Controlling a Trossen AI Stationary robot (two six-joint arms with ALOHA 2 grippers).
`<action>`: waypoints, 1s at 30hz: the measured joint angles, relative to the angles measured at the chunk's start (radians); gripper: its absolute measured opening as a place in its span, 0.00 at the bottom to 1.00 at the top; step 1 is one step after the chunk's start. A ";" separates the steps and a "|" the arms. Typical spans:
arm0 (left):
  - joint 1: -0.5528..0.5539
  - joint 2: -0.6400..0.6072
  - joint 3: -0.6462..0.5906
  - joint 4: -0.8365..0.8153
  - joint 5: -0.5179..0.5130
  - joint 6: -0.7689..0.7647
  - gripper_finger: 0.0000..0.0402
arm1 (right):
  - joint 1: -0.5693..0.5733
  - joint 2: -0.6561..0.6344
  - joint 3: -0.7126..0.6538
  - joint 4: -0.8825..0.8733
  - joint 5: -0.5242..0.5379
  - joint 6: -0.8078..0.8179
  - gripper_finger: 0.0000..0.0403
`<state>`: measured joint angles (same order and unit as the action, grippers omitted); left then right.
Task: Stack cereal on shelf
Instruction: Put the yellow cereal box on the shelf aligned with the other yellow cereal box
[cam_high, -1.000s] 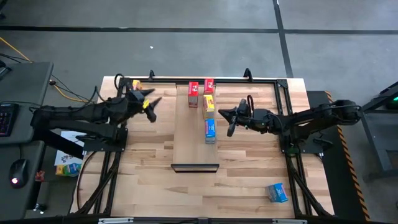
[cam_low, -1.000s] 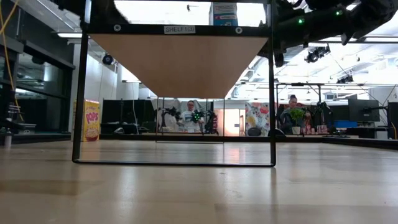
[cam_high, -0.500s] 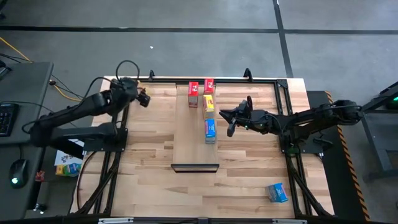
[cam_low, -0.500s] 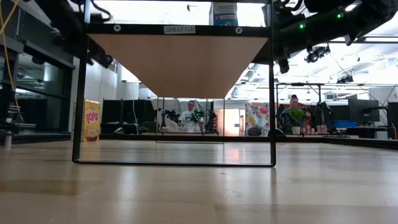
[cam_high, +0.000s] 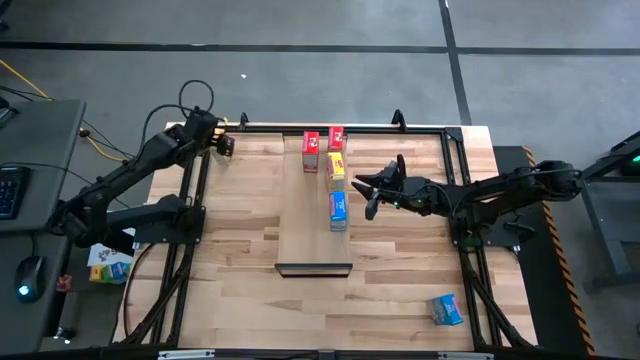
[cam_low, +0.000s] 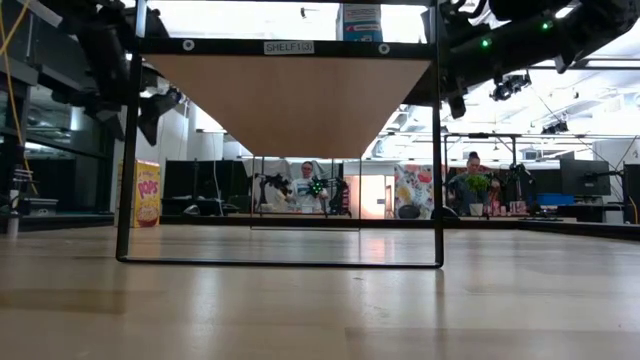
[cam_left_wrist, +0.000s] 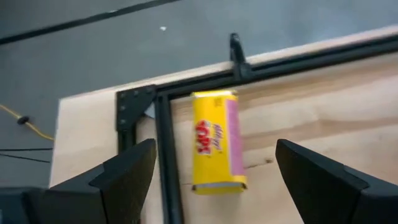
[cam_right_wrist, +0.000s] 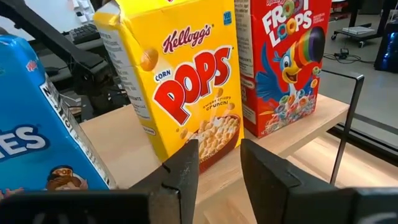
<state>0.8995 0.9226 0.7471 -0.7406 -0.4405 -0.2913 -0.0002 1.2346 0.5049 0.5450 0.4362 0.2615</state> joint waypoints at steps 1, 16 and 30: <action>-0.004 0.002 0.000 0.003 -0.012 -0.011 0.80 | 0.000 0.000 0.000 -0.003 0.000 0.000 0.28; -0.016 0.080 -0.114 0.154 -0.107 -0.127 0.80 | 0.000 0.001 0.000 -0.026 0.000 0.000 0.28; -0.046 0.178 -0.130 0.186 -0.135 -0.228 0.80 | 0.000 0.001 0.000 -0.025 -0.001 0.000 0.28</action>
<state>0.8531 1.1005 0.6167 -0.5549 -0.5757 -0.5193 -0.0002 1.2354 0.5049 0.5198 0.4355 0.2615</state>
